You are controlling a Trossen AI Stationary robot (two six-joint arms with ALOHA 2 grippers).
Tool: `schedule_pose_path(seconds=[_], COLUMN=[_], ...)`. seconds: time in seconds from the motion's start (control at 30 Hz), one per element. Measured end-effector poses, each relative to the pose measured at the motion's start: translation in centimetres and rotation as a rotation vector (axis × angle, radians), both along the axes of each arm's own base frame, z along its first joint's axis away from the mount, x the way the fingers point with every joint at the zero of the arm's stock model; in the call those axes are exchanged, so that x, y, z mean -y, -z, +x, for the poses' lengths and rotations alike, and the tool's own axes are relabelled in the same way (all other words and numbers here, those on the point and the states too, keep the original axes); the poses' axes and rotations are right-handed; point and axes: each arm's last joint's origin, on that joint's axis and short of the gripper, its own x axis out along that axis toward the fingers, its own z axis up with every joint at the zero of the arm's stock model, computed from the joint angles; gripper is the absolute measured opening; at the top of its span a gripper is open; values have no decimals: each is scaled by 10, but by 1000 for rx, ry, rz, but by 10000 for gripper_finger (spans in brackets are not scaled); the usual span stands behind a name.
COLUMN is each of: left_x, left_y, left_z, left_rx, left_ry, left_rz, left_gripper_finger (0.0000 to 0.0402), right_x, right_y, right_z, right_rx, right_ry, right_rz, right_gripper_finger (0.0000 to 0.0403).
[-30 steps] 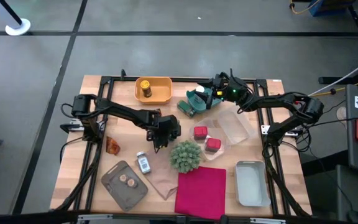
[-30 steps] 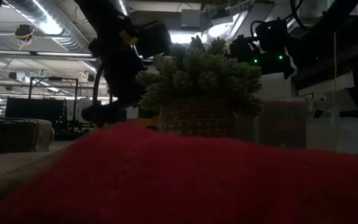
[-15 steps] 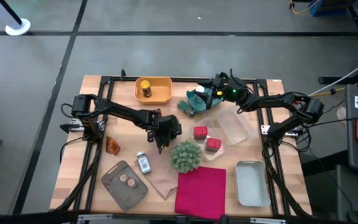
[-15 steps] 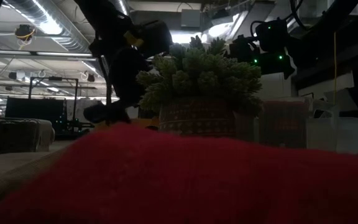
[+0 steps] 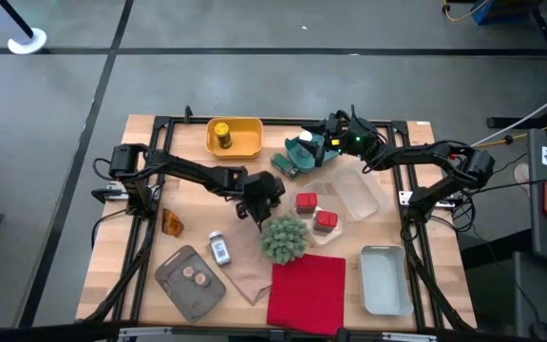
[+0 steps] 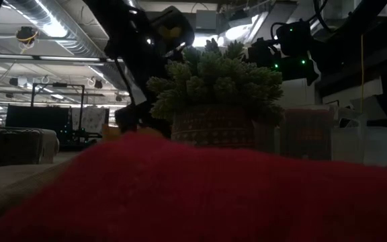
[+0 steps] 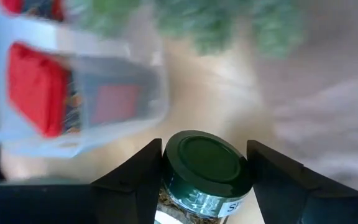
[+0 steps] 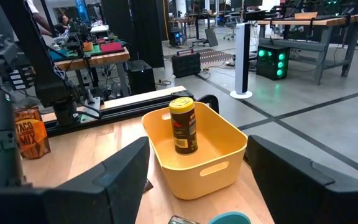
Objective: Sort spices by type
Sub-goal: Put the bottom green seasoning bottle into the right transparent bin
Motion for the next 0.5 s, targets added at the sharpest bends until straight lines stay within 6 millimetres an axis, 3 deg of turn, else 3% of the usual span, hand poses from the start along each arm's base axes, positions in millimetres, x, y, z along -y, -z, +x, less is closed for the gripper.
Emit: schedule_pose_path(seconds=[0.5], left_x=[-1], left_y=[-19], left_z=[13], left_rx=[110], left_ry=[-212], left_rz=[-140], left_gripper_finger=[194], right_x=[0], right_y=[0], right_z=[0], right_rx=[-1], right_ry=[0], right_rz=[-4], right_gripper_finger=[270])
